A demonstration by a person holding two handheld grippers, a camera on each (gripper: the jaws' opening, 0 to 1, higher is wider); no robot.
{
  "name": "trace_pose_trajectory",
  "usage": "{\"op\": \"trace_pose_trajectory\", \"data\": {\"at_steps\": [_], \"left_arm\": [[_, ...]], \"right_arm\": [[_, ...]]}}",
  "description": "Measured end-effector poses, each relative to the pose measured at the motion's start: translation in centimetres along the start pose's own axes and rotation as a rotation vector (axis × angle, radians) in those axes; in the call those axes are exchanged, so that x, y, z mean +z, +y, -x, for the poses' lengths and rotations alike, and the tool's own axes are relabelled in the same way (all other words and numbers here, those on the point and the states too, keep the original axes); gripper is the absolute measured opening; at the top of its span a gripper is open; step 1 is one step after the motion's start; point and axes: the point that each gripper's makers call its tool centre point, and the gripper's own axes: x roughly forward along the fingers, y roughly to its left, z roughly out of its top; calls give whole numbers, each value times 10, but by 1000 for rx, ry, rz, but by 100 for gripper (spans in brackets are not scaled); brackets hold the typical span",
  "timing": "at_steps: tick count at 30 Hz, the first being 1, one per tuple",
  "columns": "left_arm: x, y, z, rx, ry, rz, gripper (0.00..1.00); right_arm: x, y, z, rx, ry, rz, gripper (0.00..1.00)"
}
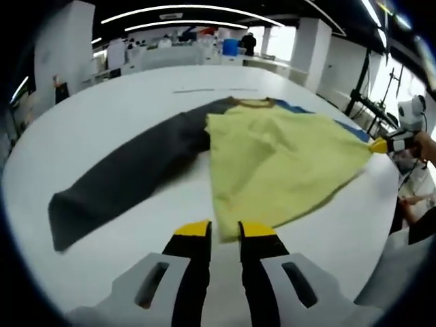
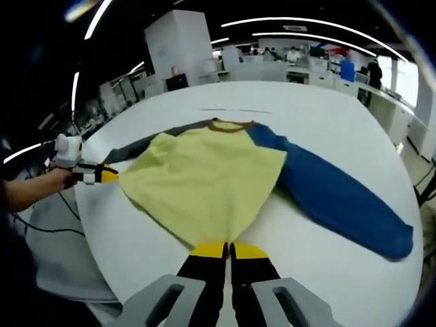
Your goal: Fold the garment on the visible template until the final outline fits inside the template.
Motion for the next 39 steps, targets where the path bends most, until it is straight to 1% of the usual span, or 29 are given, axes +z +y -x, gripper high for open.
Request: {"op": "trace_pose_trajectory", "data": {"at_steps": [3, 6, 7, 8, 11, 12, 15, 17, 20, 21, 23, 24, 26, 30, 32, 35, 37, 39], "left_arm": [[-3, 0, -3, 7, 10, -24, 12], [-6, 1, -6, 6, 20, -13, 10], [-2, 0, -7, 4, -1, -20, 9], [-5, -1, -6, 4, 13, -14, 8], [-4, -2, -7, 2, 7, -12, 5], [-4, -3, -7, -3, 8, -7, 1], [-3, -4, -5, -2, 7, 11, 1], [0, -4, -3, -8, -1, 43, 0], [10, -8, 7, -14, -32, 66, 0], [14, -9, 10, -19, -49, 89, 0], [22, -14, 18, -43, -98, 162, 0], [25, -14, 21, -38, -113, 175, 0], [27, -14, 30, -34, -126, 181, 0], [36, -24, 47, -55, -166, 187, 0], [39, -30, 56, -63, -174, 170, 0], [40, -33, 67, -62, -177, 156, 0], [38, -35, 71, -73, -176, 171, 0], [33, -37, 75, -80, -172, 194, 0]], "right_arm": [[-1, 0, 0, -5, 2, -2, 0], [-3, 0, -2, -8, 12, 18, 0], [-3, 1, -2, -7, 11, 16, 0], [-3, 1, -2, -4, 11, 13, 0], [-4, 1, -3, -6, 14, 17, 0], [-4, 1, -4, -7, 16, 19, 0], [-4, 1, -4, -7, 15, 15, 0], [-2, 0, -2, -11, 7, 16, 0], [0, 0, 1, -10, -3, 15, 0], [2, 1, 3, -9, -6, 19, 0], [3, 1, 4, -8, -10, 23, 0], [4, 2, 6, -7, -15, 24, 0], [6, 4, 9, -4, -24, 19, 0], [10, 9, 17, 5, -45, 15, 0], [11, 13, 22, 11, -49, 21, 0], [9, 16, 27, 18, -53, 21, 0], [7, 18, 32, 18, -54, 9, 0], [3, 17, 35, 8, -53, -1, 0]]}}
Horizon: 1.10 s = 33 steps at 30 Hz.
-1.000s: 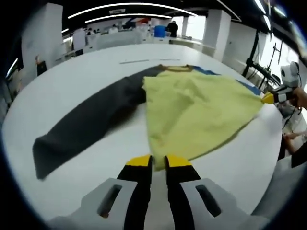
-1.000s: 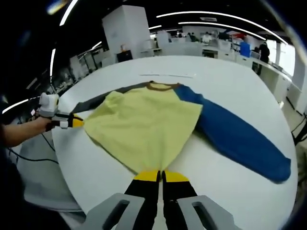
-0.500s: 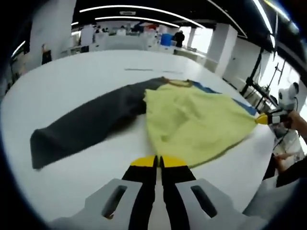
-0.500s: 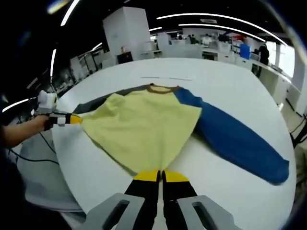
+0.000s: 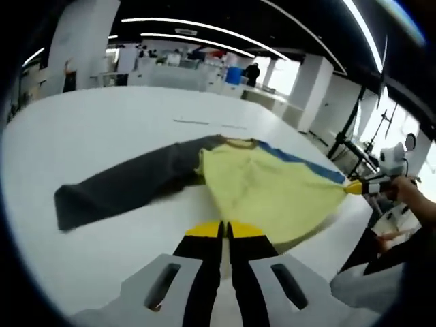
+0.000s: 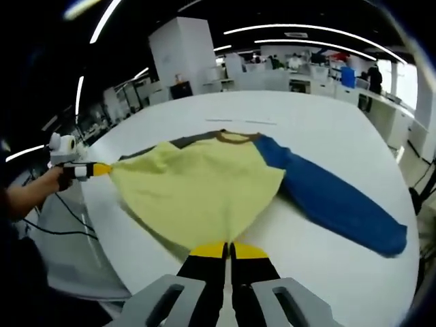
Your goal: Fold the garment on the visible template until the final outline fits inside the template.
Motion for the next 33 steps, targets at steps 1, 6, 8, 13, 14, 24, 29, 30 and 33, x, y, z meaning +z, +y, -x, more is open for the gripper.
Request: {"op": "trace_pose_trajectory", "data": {"at_steps": [1, 6, 8, 13, 14, 24, 29, 30, 33], "left_arm": [[-4, -1, 2, -4, 8, 5, 0], [-18, -5, 12, -5, 23, 44, 0], [-22, -7, 16, -8, 23, 54, 0], [-34, -6, 24, 24, 52, 38, 0], [-36, -5, 25, 31, 59, 31, 0], [-58, -4, 33, 78, 139, -35, 0], [-75, -4, 38, 104, 214, -70, 0], [-80, -2, 40, 117, 243, -95, 0], [-93, 0, 41, 139, 301, -143, 0]], "right_arm": [[-2, -1, 1, -4, 2, -6, 0], [-13, 3, 9, 4, 11, -42, 0], [-18, 6, 11, 8, 15, -47, 0], [-34, 14, 15, 19, 42, -66, 0], [-37, 16, 15, 21, 49, -71, 0], [-66, 31, 19, 46, 128, -98, 0], [-82, 32, 26, 35, 199, -74, 0], [-85, 31, 26, 31, 215, -64, 0], [-99, 28, 24, 11, 258, -43, 0]]}}
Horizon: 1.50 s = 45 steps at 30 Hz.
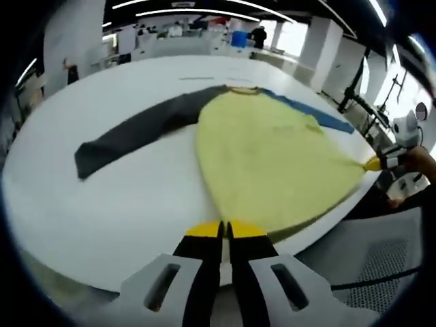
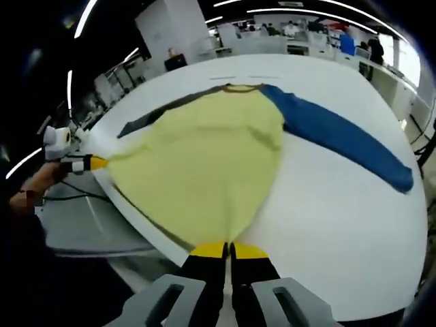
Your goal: Fold the garment on the visible template until the final outline fits inside the template.
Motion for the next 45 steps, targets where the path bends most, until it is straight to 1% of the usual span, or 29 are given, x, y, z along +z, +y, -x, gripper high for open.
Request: {"op": "trace_pose_trajectory", "data": {"at_steps": [4, 7, 9, 10, 13, 15, 17, 20, 22, 24, 25, 26, 29, 31, 33, 36, 38, 41, 42, 43, 45], "left_arm": [[-10, -6, -6, 7, 50, -16, 0], [-17, -6, -8, 19, 87, -38, 1], [-21, -5, -10, 22, 104, -39, 1], [-23, -4, -11, 21, 117, -26, 1], [-25, -2, -13, 18, 125, -15, 1], [-27, -1, -13, 23, 134, -13, 1], [-33, 1, -13, 33, 160, -10, 1], [-36, 4, -11, 45, 168, -22, 1], [-36, 6, -8, 44, 164, -16, 3], [-37, 6, -7, 38, 167, -14, 9], [-36, 7, -7, 42, 165, -18, 11], [-36, 8, -6, 44, 164, -23, 14], [-32, 9, -5, 44, 144, -30, 21], [-31, 7, -5, 31, 136, -31, 25], [-26, 6, -5, 15, 109, -20, 28], [-13, 1, -5, -20, 45, -5, 34], [-1, -3, -5, -47, -14, 5, 39], [13, -7, -4, -75, -73, 31, 45], [17, -8, -3, -85, -89, 49, 46], [18, -7, -2, -86, -88, 52, 47], [25, -8, -1, -94, -115, 36, 50]], "right_arm": [[-10, -1, -6, -19, 29, 18, 0], [-17, -4, -11, -38, 52, 46, 0], [-19, -6, -12, -41, 52, 39, 0], [-20, -7, -13, -42, 51, 33, 0], [-20, -9, -12, -43, 49, 23, 0], [-20, -9, -12, -36, 50, 38, 0], [-22, -9, -12, -38, 54, 42, 0], [-22, -8, -12, -25, 61, 45, 0], [-22, -8, -12, -15, 60, 52, 0], [-21, -8, -11, -2, 55, 20, 0], [-22, -6, -11, 10, 58, 11, 3], [-21, -5, -10, 20, 54, -10, 8], [-13, -1, -8, 51, 13, -27, 25], [-9, 2, -6, 63, 1, -20, 29], [-3, 3, -5, 71, -21, 8, 34], [5, 4, -3, 79, -50, 31, 45], [11, 4, -2, 84, -75, 38, 52], [22, 3, 1, 95, -116, 33, 59], [26, 3, 2, 99, -133, 28, 62], [29, 2, 3, 101, -142, 25, 64], [38, -2, 6, 98, -178, 23, 71]]}}
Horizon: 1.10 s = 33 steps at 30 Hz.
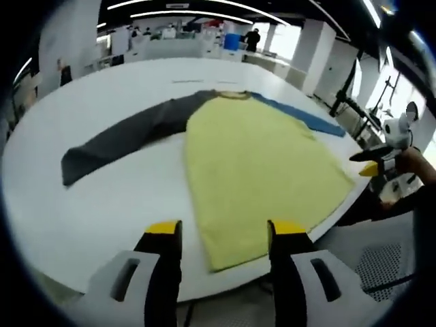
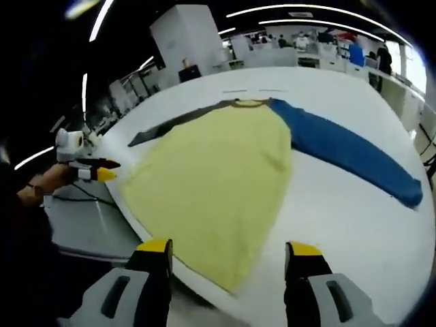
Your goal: Fold the garment on the visible template until the final outline fits inside the template.
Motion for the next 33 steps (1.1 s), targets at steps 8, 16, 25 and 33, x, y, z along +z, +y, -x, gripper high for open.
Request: {"op": "trace_pose_trajectory", "data": {"at_steps": [8, 16, 25, 33], "left_arm": [[17, -8, -4, -26, -50, -41, 65], [33, -13, -10, -62, -82, -89, 80], [43, -18, -15, -101, -106, -106, 90], [56, -16, -18, -109, -144, -130, 99]], "right_arm": [[28, -25, 4, -12, -109, -49, 87], [42, -65, 8, -72, -154, -78, 97], [50, -124, 15, -185, -146, -84, 99], [57, -176, 21, -297, -216, -169, 96]]}}
